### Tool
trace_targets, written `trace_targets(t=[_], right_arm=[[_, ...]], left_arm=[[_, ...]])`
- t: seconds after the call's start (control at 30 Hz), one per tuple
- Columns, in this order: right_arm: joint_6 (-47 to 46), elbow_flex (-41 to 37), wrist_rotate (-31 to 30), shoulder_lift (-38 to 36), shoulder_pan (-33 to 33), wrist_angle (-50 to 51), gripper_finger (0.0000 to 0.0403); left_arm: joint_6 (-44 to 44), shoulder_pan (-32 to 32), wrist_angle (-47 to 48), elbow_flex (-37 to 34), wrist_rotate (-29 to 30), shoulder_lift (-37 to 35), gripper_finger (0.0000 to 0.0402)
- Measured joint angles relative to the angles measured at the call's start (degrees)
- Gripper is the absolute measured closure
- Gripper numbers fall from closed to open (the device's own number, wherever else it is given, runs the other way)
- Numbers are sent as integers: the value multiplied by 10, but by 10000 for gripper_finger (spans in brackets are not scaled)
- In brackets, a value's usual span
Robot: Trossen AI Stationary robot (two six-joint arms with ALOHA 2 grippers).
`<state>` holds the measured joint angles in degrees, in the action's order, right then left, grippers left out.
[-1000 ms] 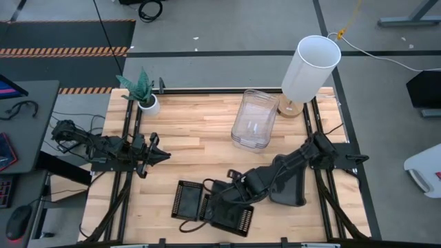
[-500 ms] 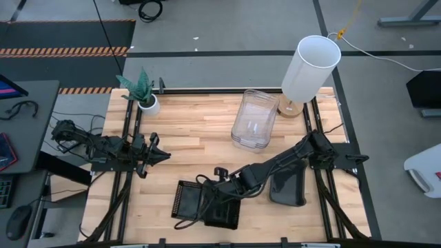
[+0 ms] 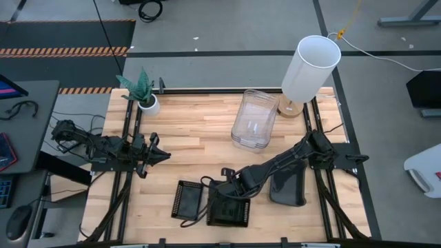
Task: Stack baskets by color
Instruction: Stack the right black basket on top of the middle black basket, then stack the left black basket on top of the right black basket
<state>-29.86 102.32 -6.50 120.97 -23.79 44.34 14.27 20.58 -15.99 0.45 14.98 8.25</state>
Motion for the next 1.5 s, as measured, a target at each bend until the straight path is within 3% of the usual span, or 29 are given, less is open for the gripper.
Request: trace_targets(t=[0.53,1.03,1.5], right_arm=[[-19,0,37,0,0,34,389],[-33,1,47,0,4,23,307],[-25,1,28,-1,18,-3,306]], left_arm=[[0,0,0,0,0,0,370],[0,0,0,0,0,0,367],[0,0,0,0,0,0,365]])
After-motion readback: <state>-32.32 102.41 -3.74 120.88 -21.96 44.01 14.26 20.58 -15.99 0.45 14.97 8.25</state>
